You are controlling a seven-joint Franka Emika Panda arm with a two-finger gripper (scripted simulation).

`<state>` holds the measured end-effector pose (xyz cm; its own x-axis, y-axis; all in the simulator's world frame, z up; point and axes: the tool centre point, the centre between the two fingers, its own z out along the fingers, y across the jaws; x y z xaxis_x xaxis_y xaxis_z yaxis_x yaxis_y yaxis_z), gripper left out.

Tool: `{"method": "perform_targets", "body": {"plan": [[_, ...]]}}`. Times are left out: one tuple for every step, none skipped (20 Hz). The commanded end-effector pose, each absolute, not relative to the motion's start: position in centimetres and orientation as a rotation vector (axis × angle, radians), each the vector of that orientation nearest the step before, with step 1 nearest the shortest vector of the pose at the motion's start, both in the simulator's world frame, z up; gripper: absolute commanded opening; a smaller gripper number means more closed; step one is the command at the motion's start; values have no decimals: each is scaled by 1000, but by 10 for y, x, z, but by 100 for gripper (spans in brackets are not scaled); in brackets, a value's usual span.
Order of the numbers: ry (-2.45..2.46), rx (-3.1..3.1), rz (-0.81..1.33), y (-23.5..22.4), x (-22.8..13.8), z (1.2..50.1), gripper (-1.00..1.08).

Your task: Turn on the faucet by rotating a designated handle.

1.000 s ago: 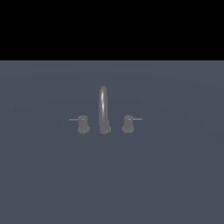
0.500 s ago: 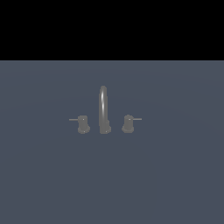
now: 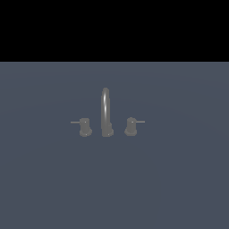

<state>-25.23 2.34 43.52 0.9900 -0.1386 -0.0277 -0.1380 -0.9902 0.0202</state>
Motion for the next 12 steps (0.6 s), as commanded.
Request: {"method": "perform_targets", "body": {"plan": [[-291, 3110, -45, 34, -248, 423, -100], [-323, 3107, -44, 38, -246, 417, -100], [-355, 3104, -44, 42, -244, 412, -100], [-387, 3101, -44, 47, -242, 406, -100], [-418, 3097, -43, 51, -240, 401, -100], [-450, 3093, -43, 55, -237, 395, -100], [-482, 3088, -42, 59, -235, 390, -100], [-514, 3084, -42, 63, -232, 384, -100], [-546, 3078, -41, 68, -230, 379, -100], [-578, 3073, -41, 72, -227, 373, -100], [-610, 3067, -41, 76, -224, 368, -100], [-642, 3061, -40, 80, -221, 362, -100]]}}
